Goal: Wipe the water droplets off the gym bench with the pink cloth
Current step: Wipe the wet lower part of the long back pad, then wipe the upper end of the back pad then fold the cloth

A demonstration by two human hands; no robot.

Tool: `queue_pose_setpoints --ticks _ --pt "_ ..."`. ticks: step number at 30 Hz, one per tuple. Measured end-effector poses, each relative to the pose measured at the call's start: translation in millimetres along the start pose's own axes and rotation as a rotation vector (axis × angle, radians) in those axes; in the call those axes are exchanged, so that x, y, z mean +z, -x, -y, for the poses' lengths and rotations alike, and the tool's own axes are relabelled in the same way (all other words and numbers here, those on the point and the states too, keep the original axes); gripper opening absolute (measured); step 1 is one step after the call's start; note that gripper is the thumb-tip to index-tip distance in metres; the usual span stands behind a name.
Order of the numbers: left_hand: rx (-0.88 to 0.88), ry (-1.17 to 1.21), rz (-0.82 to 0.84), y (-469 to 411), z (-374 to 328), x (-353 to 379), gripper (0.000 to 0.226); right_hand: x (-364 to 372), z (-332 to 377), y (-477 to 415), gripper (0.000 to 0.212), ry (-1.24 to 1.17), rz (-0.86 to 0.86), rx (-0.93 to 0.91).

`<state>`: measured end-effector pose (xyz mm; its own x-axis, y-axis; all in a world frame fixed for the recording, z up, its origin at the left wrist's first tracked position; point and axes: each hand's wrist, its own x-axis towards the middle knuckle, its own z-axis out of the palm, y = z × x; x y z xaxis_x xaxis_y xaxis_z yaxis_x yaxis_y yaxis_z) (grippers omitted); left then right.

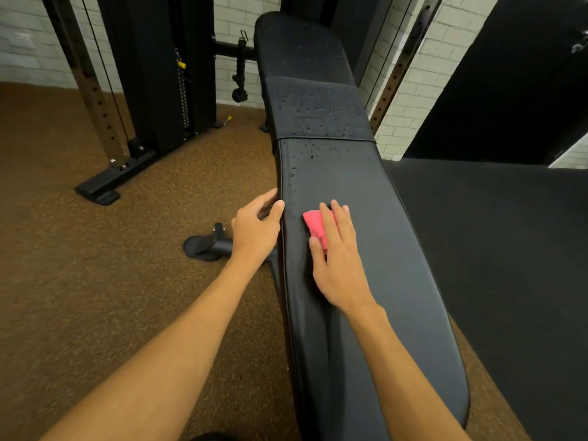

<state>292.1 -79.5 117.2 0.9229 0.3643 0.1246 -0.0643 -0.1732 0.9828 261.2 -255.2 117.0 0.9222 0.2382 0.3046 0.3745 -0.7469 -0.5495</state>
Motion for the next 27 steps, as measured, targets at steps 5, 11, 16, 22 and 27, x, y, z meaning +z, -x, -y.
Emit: queue_pose_setpoints --ticks 5,11,16,22,27 --pt "-0.007 -0.014 0.008 5.8 -1.7 -5.7 0.032 -20.7 -10.8 19.5 0.063 -0.148 -0.019 0.105" --pt "0.018 0.002 -0.018 24.3 -1.1 -4.4 0.030 -8.4 -7.7 36.6 0.044 -0.093 -0.180 0.011" --pt "0.054 0.058 -0.018 50.1 4.8 -7.7 0.028 5.1 6.7 34.7 0.044 -0.151 -0.192 -0.052" --pt "0.012 0.044 -0.037 61.8 10.7 -13.2 0.046 3.2 5.1 31.4 0.044 -0.229 -0.148 -0.097" --pt "0.031 -0.058 -0.171 71.8 -0.2 -9.8 0.033 -12.8 -15.0 18.2 0.028 -0.249 -0.324 0.041"
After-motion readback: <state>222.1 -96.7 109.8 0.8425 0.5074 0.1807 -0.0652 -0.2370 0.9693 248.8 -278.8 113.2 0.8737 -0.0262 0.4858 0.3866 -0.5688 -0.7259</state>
